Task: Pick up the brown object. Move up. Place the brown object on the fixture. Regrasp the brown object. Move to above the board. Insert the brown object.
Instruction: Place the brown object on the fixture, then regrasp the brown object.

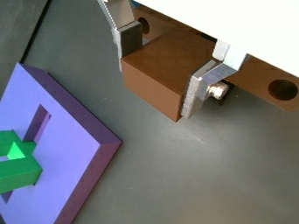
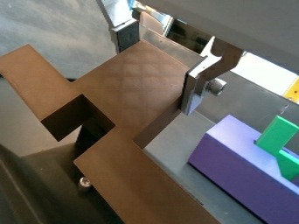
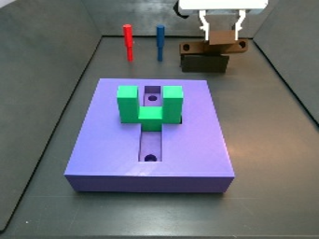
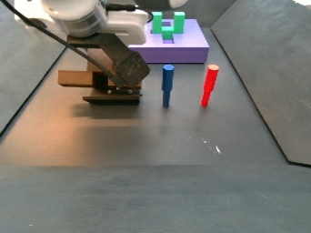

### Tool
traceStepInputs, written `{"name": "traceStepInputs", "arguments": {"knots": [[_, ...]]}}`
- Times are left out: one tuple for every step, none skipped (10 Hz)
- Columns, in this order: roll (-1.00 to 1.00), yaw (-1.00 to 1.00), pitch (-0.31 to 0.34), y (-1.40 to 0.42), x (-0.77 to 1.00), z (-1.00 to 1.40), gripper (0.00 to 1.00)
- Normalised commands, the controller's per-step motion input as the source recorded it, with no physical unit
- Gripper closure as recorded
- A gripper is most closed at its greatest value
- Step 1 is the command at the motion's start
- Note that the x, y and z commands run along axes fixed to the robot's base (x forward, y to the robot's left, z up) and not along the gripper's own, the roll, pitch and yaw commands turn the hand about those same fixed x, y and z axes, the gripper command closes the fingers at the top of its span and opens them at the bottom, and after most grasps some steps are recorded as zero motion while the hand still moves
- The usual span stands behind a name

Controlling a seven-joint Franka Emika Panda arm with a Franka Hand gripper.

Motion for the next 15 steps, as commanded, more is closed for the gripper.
{"name": "traceStepInputs", "arguments": {"knots": [[0.0,-0.06,0.034,0.03,0.11,-0.2,1.0],[0.0,-0.07,0.0,0.09,0.02,-0.16,1.0],[0.0,-0.09,0.0,0.09,0.02,-0.17,1.0],[0.01,-0.1,0.0,0.08,0.01,-0.15,1.0],[0.0,-0.08,0.0,0.08,0.01,-0.14,1.0],[0.0,-0.05,0.0,0.06,0.01,-0.13,1.0],[0.0,-0.02,0.0,0.04,0.0,-0.15,1.0],[0.0,-0.01,0.0,0.0,0.0,-0.1,1.0],[0.0,0.0,0.0,0.0,0.0,0.0,1.0],[0.0,0.0,0.0,0.0,0.0,0.0,0.0],[0.35,0.01,0.0,-0.07,0.03,0.21,0.0],[0.74,0.03,0.014,-0.12,0.11,0.6,0.0],[0.71,0.06,0.0,-0.07,0.03,0.49,0.0],[0.48,0.13,0.0,-0.09,0.13,0.37,0.0],[0.54,0.13,0.0,-0.06,0.13,0.37,0.0]]}}
